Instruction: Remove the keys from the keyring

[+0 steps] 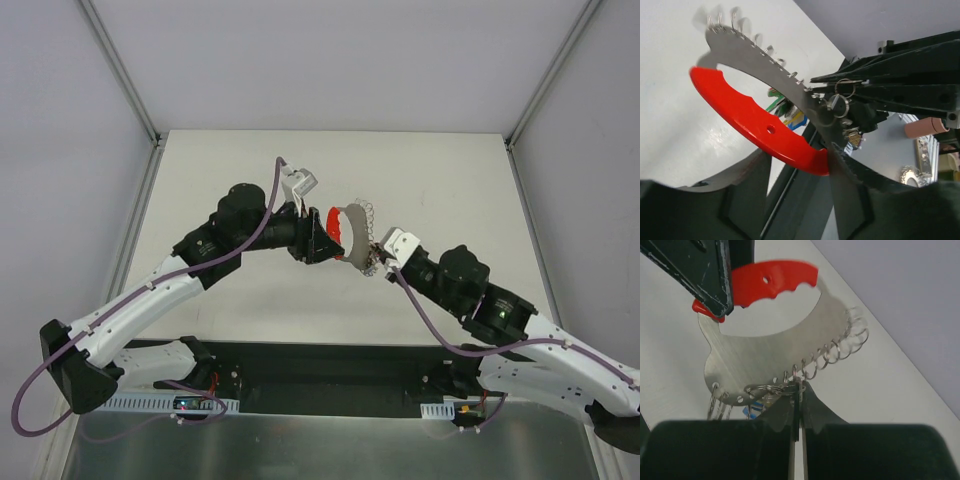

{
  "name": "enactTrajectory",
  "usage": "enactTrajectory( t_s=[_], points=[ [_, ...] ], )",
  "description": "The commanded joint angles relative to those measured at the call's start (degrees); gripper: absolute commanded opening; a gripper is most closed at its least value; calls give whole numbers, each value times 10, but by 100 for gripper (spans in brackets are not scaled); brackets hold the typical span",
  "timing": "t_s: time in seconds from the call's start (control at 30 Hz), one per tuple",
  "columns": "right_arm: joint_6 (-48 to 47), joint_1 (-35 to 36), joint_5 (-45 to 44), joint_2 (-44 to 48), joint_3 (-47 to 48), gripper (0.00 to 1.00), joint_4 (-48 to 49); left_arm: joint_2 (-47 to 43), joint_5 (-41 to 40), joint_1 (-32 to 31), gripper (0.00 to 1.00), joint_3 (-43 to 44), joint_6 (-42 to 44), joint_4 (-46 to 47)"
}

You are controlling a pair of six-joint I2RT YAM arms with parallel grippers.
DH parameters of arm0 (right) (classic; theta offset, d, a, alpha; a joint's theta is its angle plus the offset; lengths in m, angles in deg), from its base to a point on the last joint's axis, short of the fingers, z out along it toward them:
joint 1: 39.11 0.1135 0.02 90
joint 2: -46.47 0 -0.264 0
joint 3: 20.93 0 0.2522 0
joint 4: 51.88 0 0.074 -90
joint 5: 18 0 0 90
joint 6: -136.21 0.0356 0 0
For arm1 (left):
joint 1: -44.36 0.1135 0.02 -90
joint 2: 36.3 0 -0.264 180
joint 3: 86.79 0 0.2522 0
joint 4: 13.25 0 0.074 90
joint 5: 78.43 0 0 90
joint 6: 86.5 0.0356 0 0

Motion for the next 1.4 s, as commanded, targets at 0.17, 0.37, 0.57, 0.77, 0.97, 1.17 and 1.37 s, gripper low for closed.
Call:
enactTrajectory(
  t_s=[0.17,0.37,0.57,0.77,0.97,1.17,1.37],
  points=[
    [-40,-5,56,-6,73,1,8,-45,42,34,68,-9,123,8],
    [-40,-7,89,-8,83,1,7,-45,151,34,68,38,216,8],
    [-50,-6,127,5,81,1,12,-7,236,34,66,78,228,7],
    [-65,-7,177,28,68,1,24,44,310,34,64,107,238,15],
    [-97,-7,217,28,76,1,26,86,380,33,70,127,253,22],
    [-124,-7,217,17,82,1,21,116,457,14,70,144,227,24],
    [-128,-8,195,1,81,1,51,106,431,-21,65,119,222,26]
  ],
)
